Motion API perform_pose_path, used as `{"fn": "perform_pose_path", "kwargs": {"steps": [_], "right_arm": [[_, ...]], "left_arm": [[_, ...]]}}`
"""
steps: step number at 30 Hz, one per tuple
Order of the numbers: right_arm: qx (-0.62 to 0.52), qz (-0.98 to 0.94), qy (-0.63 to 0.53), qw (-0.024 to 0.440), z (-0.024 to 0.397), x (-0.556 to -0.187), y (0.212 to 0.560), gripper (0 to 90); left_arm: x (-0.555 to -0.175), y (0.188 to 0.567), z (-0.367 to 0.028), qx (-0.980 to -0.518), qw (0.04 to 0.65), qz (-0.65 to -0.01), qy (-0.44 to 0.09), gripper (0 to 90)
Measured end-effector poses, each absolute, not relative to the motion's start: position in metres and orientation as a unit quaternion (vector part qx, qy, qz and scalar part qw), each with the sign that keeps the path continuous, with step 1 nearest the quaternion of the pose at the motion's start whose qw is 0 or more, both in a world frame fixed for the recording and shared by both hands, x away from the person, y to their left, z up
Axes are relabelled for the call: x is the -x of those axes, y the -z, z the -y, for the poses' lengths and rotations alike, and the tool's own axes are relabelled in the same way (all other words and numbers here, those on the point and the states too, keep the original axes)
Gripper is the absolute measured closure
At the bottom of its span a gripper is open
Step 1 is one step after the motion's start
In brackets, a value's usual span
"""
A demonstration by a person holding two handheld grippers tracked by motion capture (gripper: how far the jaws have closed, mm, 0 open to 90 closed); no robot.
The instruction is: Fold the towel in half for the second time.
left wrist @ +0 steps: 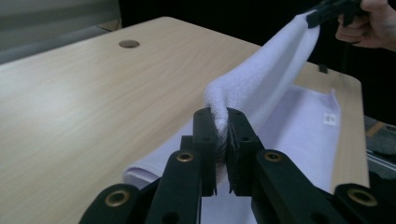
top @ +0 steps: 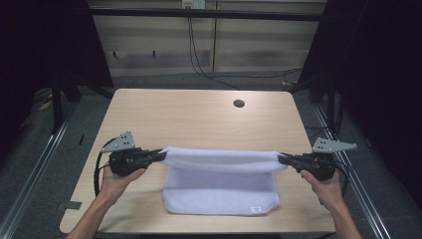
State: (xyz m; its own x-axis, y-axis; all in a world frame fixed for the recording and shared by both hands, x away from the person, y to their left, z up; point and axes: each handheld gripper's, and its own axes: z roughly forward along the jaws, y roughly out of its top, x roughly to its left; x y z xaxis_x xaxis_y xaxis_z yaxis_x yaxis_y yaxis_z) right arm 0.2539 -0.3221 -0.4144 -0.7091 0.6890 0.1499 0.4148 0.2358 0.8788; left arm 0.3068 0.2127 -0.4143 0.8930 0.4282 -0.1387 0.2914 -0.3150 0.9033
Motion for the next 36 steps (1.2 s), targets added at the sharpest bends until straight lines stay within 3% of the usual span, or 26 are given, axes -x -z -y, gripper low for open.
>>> {"fn": "perform_pose_path", "kwargs": {"steps": [15, 25, 31, 34, 36], "right_arm": [[-0.342, -0.833, -0.429, 0.072, 0.304, -0.204, 0.459, 83.1], [-0.354, -0.845, -0.398, 0.051, 0.307, -0.176, 0.477, 72.5], [-0.336, -0.871, -0.357, 0.038, 0.301, -0.163, 0.486, 68.6], [-0.335, -0.871, -0.359, 0.035, 0.301, -0.161, 0.487, 64.4], [-0.337, -0.867, -0.366, 0.027, 0.303, -0.161, 0.487, 59.9]], "left_arm": [[-0.263, 0.456, -0.21, -0.855, 0.465, -0.228, 0.025, 83.9], [-0.243, 0.479, -0.208, -0.886, 0.41, -0.2, 0.081, 78.8], [-0.238, 0.482, -0.205, -0.895, 0.399, -0.181, 0.081, 79.8], [-0.236, 0.486, -0.204, -0.901, 0.386, -0.17, 0.098, 75.6], [-0.238, 0.486, -0.204, -0.903, 0.381, -0.168, 0.11, 68.1]]}}
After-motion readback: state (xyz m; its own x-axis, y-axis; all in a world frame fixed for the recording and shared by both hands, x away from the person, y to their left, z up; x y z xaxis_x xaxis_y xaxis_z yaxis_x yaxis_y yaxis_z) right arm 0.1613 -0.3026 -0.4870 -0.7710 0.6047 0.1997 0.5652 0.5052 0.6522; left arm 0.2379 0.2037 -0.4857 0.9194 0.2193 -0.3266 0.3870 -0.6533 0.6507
